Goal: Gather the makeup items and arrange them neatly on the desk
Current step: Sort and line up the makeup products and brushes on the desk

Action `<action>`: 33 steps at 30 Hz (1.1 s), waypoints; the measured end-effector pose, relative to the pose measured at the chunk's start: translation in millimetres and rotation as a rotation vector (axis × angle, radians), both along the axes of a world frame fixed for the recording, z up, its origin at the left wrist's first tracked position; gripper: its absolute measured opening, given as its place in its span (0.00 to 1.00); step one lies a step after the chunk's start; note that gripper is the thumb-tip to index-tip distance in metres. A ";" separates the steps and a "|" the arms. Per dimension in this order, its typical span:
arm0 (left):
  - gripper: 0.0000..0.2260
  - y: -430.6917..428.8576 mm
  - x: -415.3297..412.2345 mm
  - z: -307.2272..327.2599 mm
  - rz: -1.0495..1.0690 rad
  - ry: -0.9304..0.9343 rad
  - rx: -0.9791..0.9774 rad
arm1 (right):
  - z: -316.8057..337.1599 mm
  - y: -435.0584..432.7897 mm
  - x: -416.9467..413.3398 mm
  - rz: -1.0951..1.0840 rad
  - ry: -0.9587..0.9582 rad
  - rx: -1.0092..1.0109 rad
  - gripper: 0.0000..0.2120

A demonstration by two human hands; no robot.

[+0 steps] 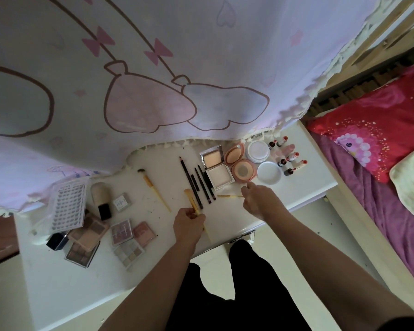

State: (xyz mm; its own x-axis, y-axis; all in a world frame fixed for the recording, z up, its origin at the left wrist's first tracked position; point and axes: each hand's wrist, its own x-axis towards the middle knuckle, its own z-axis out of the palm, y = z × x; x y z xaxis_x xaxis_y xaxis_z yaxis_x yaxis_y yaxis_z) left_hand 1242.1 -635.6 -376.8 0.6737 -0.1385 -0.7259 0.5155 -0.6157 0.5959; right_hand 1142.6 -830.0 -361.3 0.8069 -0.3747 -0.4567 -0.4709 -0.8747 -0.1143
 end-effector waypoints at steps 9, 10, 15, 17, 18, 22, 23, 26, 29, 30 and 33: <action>0.15 -4.4 20.9 -0.7 0.075 -0.048 0.025 | 0.4 -5.7 13.0 0.151 -0.014 -0.040 0.09; 0.15 -6.1 24.0 -0.7 0.079 -0.052 0.026 | -0.1 -2.5 11.2 0.129 -0.014 -0.049 0.09; 0.17 -16.4 40.6 -2.8 0.053 -0.111 0.045 | -4.2 17.1 4.3 0.007 -0.035 -0.060 0.10; 0.18 -20.2 45.4 -4.7 0.024 -0.141 0.045 | -7.6 22.7 1.9 -0.029 -0.045 -0.051 0.11; 0.18 -21.1 47.8 -5.7 0.002 -0.153 0.044 | -9.3 24.7 1.3 -0.050 -0.054 -0.041 0.11; 0.19 -17.6 56.0 3.6 -0.065 -0.213 0.094 | -13.7 30.3 -0.7 -0.163 -0.105 -0.005 0.10; 0.18 -13.8 58.6 8.1 -0.079 -0.261 0.144 | -13.6 33.1 0.1 -0.199 -0.120 0.014 0.09; 0.18 1.4 66.0 16.4 -0.066 -0.383 0.325 | -11.8 45.8 4.3 -0.286 -0.156 0.100 0.08; 0.20 16.4 75.3 12.9 -0.038 -0.312 0.381 | -12.6 61.7 10.4 -0.286 -0.168 0.206 0.10; 0.19 19.3 77.0 10.4 -0.059 -0.282 0.372 | -13.5 66.3 12.5 -0.272 -0.162 0.236 0.10; 0.14 20.9 72.7 7.4 -0.126 -0.268 0.304 | -16.4 78.8 18.0 -0.256 -0.175 0.299 0.11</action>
